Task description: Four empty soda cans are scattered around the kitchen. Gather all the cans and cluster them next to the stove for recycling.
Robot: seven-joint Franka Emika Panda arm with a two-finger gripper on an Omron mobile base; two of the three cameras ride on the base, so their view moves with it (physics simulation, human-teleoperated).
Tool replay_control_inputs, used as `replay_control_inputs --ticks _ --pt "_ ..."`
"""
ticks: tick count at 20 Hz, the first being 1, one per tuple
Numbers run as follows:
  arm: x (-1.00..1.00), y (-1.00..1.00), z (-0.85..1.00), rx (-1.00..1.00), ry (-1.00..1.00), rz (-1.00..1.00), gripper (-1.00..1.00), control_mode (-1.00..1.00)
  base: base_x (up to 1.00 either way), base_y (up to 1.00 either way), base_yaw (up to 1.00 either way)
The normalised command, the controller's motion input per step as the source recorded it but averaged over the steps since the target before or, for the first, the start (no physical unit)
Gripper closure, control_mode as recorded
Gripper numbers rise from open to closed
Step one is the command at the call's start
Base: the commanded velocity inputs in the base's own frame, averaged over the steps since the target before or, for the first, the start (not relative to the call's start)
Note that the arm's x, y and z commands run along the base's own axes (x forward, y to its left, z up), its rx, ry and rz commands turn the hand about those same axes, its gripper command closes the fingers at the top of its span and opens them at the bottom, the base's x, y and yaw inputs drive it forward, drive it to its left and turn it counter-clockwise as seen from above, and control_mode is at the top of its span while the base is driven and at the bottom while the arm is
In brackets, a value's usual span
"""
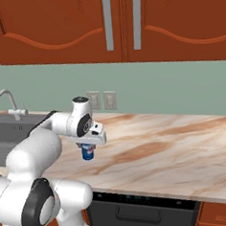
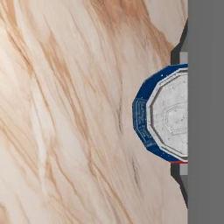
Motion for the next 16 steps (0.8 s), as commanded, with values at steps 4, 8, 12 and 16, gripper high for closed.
replay_control_inputs --ticks 4,8,12,16 --pt "-0.19 0.00 0.27 0.00 -0.09 0.00 1.00 -1.00 0.00 0.00 0.00" --pt "-0.17 0.00 0.22 0.00 -0.15 0.00 1.00 -1.00 0.00 0.00 0.00" --pt "-0.02 0.00 0.39 0.00 -0.08 0.00 1.00 -1.00 0.00 0.00 0.00" --pt "-0.01 0.00 0.21 0.00 -0.07 0.01 1.00 -1.00 0.00 0.00 0.00"
